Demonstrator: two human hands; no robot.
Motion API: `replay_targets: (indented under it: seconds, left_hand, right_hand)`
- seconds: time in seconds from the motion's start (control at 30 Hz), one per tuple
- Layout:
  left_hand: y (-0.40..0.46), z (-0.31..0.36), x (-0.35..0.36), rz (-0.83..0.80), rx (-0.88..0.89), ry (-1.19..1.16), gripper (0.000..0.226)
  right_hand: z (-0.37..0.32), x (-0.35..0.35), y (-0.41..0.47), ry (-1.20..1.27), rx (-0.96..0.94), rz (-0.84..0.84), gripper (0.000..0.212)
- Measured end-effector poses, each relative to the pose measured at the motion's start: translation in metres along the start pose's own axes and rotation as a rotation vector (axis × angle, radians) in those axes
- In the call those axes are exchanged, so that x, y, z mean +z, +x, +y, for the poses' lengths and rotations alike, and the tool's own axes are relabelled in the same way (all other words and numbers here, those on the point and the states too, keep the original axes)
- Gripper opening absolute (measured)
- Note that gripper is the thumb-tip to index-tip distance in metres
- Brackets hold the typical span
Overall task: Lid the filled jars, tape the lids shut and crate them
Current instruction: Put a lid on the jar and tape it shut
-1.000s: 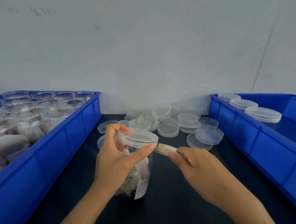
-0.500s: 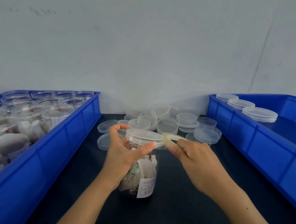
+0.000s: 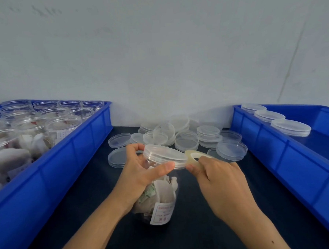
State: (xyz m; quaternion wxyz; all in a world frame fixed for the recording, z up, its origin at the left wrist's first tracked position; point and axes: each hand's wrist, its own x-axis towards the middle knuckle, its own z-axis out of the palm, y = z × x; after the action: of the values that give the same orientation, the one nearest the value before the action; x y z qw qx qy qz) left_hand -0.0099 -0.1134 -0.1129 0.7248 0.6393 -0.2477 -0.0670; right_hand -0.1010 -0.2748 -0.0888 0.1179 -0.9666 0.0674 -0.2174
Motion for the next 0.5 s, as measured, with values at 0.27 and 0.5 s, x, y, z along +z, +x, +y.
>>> replay_targets:
  seconds: [0.27, 0.5]
  left_hand:
    - [-0.0013, 0.0018, -0.0011, -0.006, 0.014, 0.052, 0.078]
    - [-0.0041, 0.0008, -0.0024, 0.054, 0.068, 0.126, 0.069]
  right_hand:
    - [0.0026, 0.004, -0.0001, 0.282, 0.25, -0.109, 0.055]
    - [0.0017, -0.0042, 0.0041, 0.891, 0.325, -0.385, 0.038]
